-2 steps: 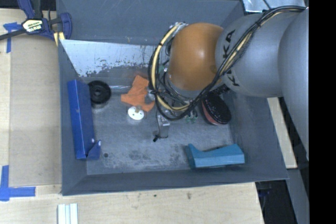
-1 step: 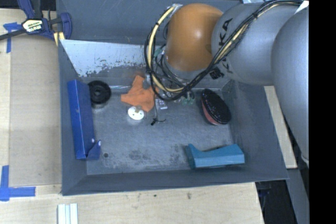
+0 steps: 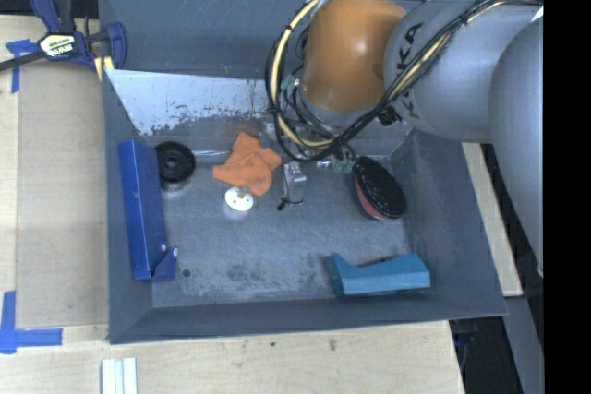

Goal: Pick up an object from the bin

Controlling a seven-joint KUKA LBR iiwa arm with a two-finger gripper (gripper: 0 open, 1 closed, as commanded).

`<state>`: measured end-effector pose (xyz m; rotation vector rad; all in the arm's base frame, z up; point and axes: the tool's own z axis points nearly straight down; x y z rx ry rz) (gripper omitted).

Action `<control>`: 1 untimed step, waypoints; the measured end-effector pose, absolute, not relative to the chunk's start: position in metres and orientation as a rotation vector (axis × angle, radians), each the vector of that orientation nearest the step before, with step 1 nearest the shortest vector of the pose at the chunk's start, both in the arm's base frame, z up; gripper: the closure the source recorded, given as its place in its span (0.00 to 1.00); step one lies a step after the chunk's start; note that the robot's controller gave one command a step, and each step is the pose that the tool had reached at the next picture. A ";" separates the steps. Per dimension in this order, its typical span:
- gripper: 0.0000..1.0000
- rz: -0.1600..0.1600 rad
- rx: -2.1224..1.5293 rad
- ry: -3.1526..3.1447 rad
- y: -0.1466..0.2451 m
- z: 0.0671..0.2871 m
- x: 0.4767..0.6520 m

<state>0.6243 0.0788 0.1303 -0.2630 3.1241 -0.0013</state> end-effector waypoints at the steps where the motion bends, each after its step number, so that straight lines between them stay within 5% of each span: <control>1: 0.00 -0.001 -0.628 3.071 0.083 0.083 0.629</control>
Offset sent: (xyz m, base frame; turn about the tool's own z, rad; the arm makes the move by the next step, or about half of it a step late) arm 0.0012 0.0038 -0.0603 -0.1346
